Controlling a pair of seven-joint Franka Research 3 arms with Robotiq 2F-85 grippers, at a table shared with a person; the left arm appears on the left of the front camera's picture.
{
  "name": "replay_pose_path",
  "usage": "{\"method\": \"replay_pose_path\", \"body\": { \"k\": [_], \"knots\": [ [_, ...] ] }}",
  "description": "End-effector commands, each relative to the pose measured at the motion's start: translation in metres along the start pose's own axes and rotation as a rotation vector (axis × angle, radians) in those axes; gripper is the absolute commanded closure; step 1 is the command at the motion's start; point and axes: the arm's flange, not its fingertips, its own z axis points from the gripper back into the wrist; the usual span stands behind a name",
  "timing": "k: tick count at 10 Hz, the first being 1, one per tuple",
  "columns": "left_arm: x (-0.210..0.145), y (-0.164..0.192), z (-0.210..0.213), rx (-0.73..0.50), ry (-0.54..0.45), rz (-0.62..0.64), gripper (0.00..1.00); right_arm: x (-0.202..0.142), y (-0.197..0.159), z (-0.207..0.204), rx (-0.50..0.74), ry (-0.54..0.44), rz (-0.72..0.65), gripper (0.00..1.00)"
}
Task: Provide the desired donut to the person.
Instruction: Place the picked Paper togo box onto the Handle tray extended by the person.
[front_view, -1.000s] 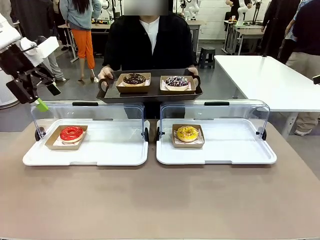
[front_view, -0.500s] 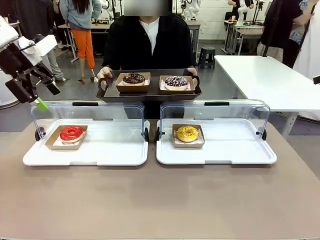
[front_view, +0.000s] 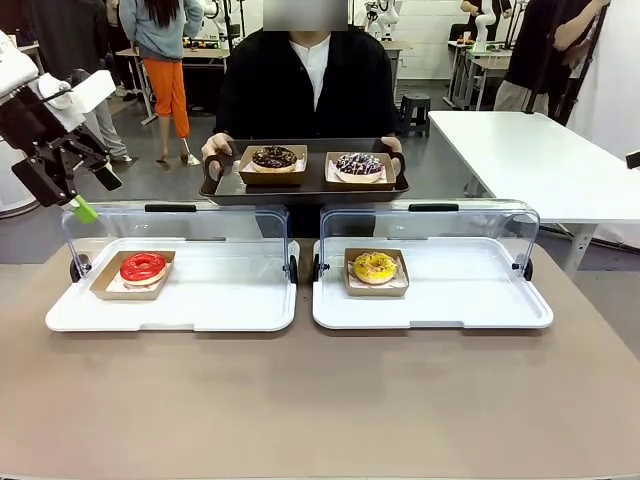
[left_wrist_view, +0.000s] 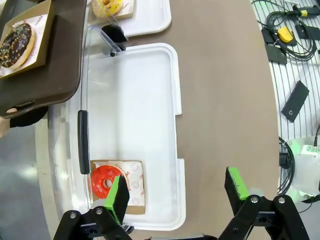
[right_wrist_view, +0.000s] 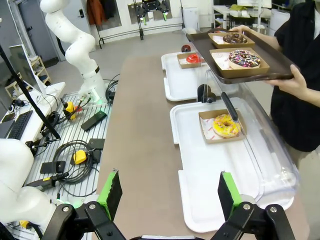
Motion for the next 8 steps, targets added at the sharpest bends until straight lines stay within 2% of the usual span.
{"method": "replay_pose_path", "body": {
  "k": [1,3,5,6,8],
  "knots": [
    [0.0,0.0,0.0,0.0,0.0,0.0,0.0,0.0,0.0,-0.002,-0.01,-0.01,0.0,0.0],
    [-0.052,0.003,0.044,-0.107,-0.283,0.013,0.0,0.0,0.0,-0.002,-0.01,-0.01,0.0,0.0],
    [-0.116,-0.001,0.073,-0.164,-0.509,0.015,0.0,0.0,0.0,-0.002,-0.01,-0.01,0.0,0.0],
    [-0.138,0.01,0.083,-0.185,-0.569,-0.013,0.0,0.0,0.0,-0.002,-0.01,-0.01,0.0,0.0],
    [-0.189,0.008,0.075,-0.155,-0.658,-0.017,0.0,0.0,0.0,-0.002,-0.01,-0.01,0.0,0.0]
  ]
}}
